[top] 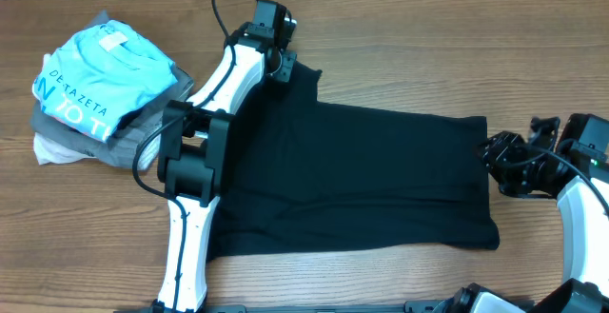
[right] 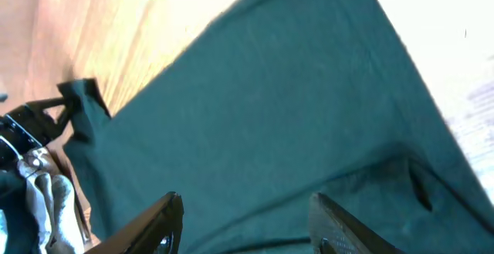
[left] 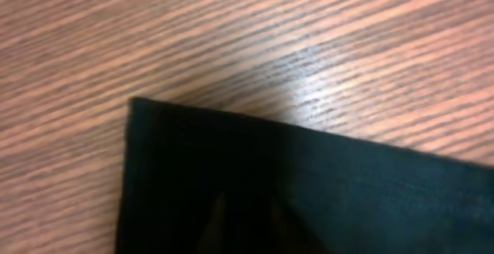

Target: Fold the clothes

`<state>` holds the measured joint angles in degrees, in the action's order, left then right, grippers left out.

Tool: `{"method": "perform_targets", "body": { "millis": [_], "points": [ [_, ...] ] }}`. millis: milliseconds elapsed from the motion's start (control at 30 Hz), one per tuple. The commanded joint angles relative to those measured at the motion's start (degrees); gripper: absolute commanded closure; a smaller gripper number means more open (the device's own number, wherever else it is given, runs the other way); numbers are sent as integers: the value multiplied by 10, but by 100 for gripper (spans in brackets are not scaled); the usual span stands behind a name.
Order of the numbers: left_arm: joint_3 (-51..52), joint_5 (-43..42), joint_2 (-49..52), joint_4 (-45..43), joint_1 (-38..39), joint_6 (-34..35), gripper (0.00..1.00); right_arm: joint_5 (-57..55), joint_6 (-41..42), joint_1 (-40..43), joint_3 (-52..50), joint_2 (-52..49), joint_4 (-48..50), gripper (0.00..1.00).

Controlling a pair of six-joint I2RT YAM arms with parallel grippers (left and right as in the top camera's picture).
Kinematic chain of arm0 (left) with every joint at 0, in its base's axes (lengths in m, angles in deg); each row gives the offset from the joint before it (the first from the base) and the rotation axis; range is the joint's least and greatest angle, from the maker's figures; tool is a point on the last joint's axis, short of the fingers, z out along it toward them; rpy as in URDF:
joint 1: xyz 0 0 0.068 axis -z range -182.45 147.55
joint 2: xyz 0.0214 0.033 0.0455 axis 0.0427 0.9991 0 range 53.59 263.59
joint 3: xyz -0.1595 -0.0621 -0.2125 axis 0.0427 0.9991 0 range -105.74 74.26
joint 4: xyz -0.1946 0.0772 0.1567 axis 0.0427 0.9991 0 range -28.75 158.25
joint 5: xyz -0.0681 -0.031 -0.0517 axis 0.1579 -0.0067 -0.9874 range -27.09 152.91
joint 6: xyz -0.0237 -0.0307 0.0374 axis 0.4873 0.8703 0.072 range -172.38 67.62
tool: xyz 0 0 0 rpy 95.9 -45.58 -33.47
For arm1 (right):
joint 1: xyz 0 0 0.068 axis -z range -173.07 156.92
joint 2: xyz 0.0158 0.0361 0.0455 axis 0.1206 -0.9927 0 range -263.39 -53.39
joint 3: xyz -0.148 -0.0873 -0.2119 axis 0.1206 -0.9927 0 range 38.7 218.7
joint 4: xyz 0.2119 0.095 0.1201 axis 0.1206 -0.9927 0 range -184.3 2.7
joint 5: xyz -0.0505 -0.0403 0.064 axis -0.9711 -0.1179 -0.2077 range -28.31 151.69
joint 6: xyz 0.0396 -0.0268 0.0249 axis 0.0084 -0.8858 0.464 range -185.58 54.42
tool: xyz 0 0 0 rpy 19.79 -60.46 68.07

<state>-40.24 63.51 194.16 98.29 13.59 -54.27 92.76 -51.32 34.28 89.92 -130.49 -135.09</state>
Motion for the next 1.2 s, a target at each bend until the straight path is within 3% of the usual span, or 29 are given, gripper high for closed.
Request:
{"method": "perform_targets", "body": {
  "millis": [0,133,300,500,567,633,867,1167],
  "points": [
    [-33,28,19,48,-2,8,91,-1,-5,0,9,6,47,44],
    [-100,28,13,136,-3,8,96,-9,33,0,9,5,134,45],
    [-183,23,8,229,-1,8,96,-66,62,-18,9,-24,219,56],
    [-233,12,8,331,9,26,96,-127,66,-52,18,-119,332,54],
    [-239,12,8,360,12,28,96,-146,65,-57,31,-158,356,48],
    [-243,12,8,385,14,34,96,-162,64,-59,46,-196,373,48],
    [-250,6,2,432,17,50,96,-191,37,-61,110,-304,353,46],
    [-250,9,-36,436,17,66,96,-188,33,-80,113,-336,295,47]
  ]
}}
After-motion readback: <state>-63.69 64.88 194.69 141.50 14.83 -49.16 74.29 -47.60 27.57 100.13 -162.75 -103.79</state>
